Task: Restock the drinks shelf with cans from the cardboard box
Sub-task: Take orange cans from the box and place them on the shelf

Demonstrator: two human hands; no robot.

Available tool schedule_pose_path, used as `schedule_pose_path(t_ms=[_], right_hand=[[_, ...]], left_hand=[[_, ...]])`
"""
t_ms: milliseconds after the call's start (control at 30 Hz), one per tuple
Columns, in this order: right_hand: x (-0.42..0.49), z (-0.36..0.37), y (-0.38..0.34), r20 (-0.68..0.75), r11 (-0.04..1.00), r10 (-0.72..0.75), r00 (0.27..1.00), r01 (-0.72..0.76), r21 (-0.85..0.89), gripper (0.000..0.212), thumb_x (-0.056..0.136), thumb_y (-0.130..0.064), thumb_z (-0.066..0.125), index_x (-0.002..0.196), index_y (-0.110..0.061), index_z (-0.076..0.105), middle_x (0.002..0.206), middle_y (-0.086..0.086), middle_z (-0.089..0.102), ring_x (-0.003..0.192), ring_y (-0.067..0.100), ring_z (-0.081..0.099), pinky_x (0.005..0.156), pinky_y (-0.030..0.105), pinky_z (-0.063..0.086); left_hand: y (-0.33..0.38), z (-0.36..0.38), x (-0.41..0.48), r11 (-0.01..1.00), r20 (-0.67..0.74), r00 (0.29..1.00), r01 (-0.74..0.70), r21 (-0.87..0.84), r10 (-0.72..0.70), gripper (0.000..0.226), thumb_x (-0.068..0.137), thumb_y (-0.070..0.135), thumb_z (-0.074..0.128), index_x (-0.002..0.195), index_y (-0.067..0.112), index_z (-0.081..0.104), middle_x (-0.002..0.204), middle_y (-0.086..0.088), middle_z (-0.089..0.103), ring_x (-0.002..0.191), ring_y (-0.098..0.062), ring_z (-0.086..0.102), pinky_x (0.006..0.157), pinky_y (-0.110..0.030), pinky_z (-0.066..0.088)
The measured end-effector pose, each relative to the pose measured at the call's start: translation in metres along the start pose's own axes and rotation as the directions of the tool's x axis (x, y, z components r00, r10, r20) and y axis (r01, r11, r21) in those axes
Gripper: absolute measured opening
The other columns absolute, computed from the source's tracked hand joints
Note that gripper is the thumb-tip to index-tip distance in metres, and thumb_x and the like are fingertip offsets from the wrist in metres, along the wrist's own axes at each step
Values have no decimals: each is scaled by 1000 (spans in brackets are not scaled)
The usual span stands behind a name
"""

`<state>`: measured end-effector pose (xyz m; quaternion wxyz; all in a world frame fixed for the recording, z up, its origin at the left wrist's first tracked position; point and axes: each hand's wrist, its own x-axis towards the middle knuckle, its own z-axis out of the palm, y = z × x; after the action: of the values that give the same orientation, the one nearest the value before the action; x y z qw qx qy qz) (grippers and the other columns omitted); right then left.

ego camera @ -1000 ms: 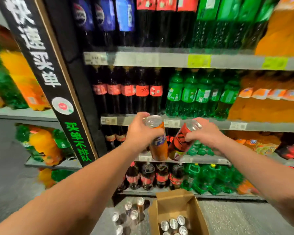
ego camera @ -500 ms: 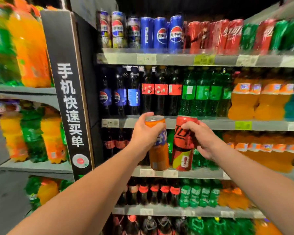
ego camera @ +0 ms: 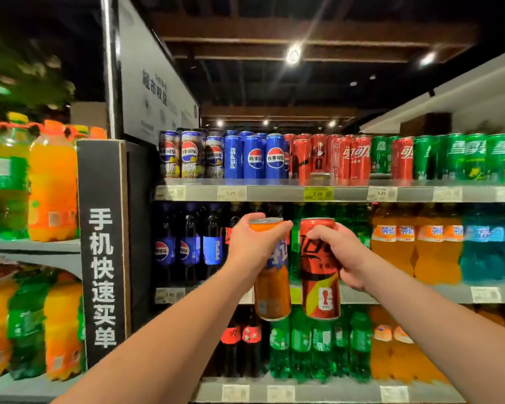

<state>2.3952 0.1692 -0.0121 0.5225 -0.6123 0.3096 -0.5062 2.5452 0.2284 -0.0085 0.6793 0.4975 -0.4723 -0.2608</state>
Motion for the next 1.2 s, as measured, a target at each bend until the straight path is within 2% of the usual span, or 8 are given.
schedule_pose_path(t_ms=[100, 267, 500, 633, 733, 967, 1067, 1200], right_hand=[[17, -13, -18, 44, 999, -26, 999, 28, -38, 13, 78, -11, 70, 88, -17, 64, 67, 3, 71, 60, 18, 68, 63, 31, 53], [54, -45, -48, 77, 992, -71, 995, 78, -94, 20, 74, -11, 74, 93, -14, 69, 88, 14, 73, 80, 27, 70, 77, 40, 56], [121, -94, -104, 56, 975, -195, 979, 200, -95, 27, 71, -17, 79, 95, -15, 66, 73, 2, 75, 62, 15, 72, 46, 23, 53], [157, -108, -132, 42, 937, -285, 958, 287, -201, 37, 67, -30, 83, 97, -16, 67, 88, 3, 75, 77, 18, 73, 64, 31, 58], [182, -110, -143, 6, 927, -331, 943, 327, -183, 38, 63, -34, 86, 91, -17, 67, 84, 2, 74, 68, 12, 72, 55, 25, 56], [239, -104, -142, -93, 866, -402, 911, 345, -362, 75, 57, -50, 86, 116, -11, 61, 104, 5, 68, 94, 23, 66, 86, 43, 55], [264, -105, -143, -122, 828, -429, 895, 335, -451, 72, 56, -54, 84, 111, -11, 64, 103, 6, 69, 94, 24, 66, 87, 43, 54], [289, -107, -141, -153, 746, -483, 862, 314, -587, 65, 60, -57, 81, 102, -13, 62, 97, 2, 65, 93, 22, 63, 79, 37, 53]], left_hand=[[14, 19, 17, 999, -24, 999, -29, 42, 30, 63, 63, 43, 84, 115, 23, 56, 102, -1, 66, 90, -18, 65, 78, -34, 54], [29, 64, 52, 995, -65, 995, -71, 66, 75, 53, 65, 44, 82, 107, 19, 62, 95, -3, 70, 86, -18, 67, 82, -39, 55], [52, 126, 103, 988, -121, 981, -145, 48, 150, 41, 65, 41, 80, 95, 18, 64, 88, -5, 72, 83, -22, 69, 80, -42, 57], [62, 144, 130, 985, -161, 973, -160, 58, 168, 51, 65, 45, 79, 104, 20, 58, 96, -3, 70, 86, -20, 69, 81, -43, 56], [66, 148, 150, 983, -181, 967, -170, 76, 181, 45, 66, 45, 79, 98, 22, 58, 88, 1, 70, 78, -14, 69, 68, -33, 57], [66, 139, 190, 963, -172, 953, -224, 147, 248, 32, 69, 43, 78, 84, 22, 59, 75, 4, 70, 68, -10, 70, 57, -24, 51], [69, 132, 205, 968, -167, 958, -214, 129, 234, 40, 68, 46, 78, 92, 22, 56, 76, 4, 70, 64, -10, 70, 52, -23, 51], [71, 124, 222, 966, -153, 958, -222, 130, 241, 42, 69, 48, 77, 96, 22, 57, 78, 3, 72, 69, -12, 71, 64, -30, 57]])
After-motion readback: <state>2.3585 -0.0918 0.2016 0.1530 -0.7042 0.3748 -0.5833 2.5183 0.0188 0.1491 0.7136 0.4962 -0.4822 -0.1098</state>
